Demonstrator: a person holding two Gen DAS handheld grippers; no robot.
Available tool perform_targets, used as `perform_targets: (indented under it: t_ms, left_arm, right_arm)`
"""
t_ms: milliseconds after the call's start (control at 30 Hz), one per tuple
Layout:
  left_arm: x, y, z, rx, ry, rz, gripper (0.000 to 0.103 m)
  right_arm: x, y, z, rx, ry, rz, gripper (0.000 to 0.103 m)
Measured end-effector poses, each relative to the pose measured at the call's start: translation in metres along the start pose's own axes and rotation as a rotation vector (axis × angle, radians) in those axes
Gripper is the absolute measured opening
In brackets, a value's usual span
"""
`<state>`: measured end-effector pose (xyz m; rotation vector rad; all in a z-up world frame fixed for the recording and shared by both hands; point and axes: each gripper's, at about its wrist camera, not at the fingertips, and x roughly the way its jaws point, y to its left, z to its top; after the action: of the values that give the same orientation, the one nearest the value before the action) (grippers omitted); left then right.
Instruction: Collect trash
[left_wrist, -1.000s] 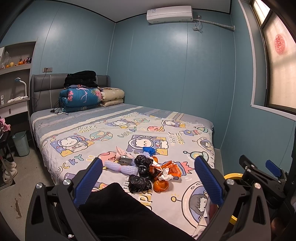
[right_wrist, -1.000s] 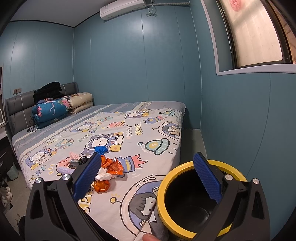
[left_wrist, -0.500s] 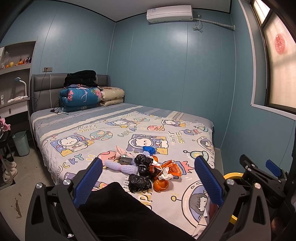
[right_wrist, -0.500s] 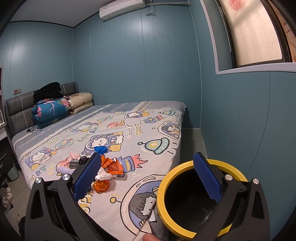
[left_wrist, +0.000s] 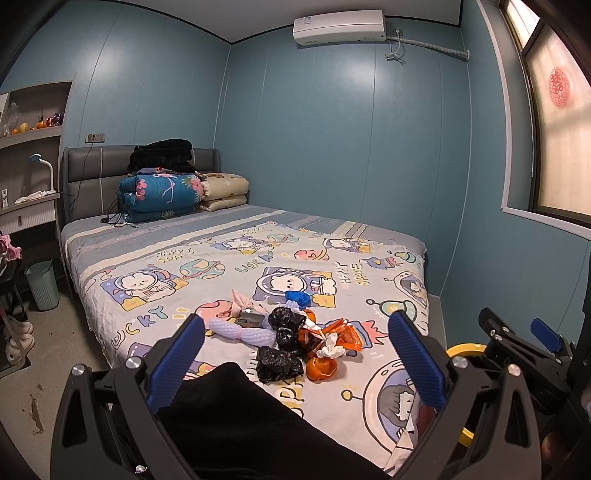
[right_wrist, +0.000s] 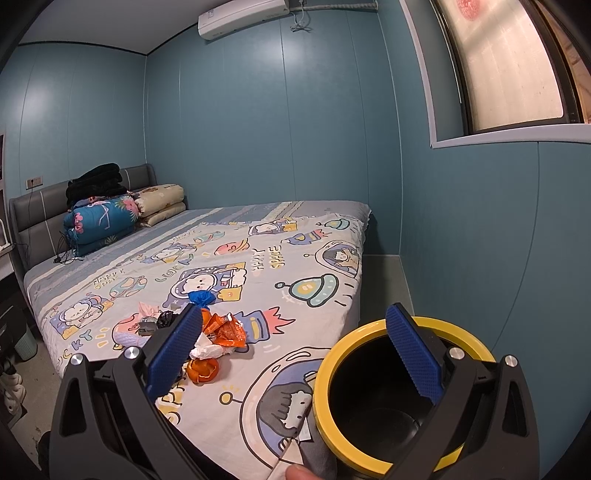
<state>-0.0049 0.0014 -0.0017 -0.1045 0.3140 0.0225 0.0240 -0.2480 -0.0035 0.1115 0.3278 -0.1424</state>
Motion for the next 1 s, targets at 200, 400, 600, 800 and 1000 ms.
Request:
perform_targets:
  t_ms: [200, 400, 600, 800, 1000]
  left_arm:
    - [0.0002, 0.0011, -0.0029, -0.002, 0.004, 0.001, 0.096]
    - [0.0001, 0.0017, -0.0032, -0.003, 0.006, 0.002, 0.096]
    - [-0.0003, 0.0026, -0.004, -0.003, 0.007, 0.002, 0.096]
    - [-0.0001, 0.0024, -0.0044, -0.004, 0.008, 0.001, 0.096]
    - [0.0012, 0.0048, -0.0063, -0.014, 0.018, -0.002, 0.096]
  right_arm:
    - [0.0, -0.0003, 0.0002, 0.001, 0.0, 0.001, 0.095]
    - [-0.0001, -0.0003, -0.0002, 0.002, 0.0, 0.001, 0.095]
    - [0.0, -0.0003, -0.0001, 0.002, 0.001, 0.001, 0.095]
    - [0.0001, -0.0002, -0.0008, 0.003, 0.003, 0.001, 0.095]
    - [0.0045, -0.0012, -0.0028, 0.003, 0.009, -0.016, 0.095]
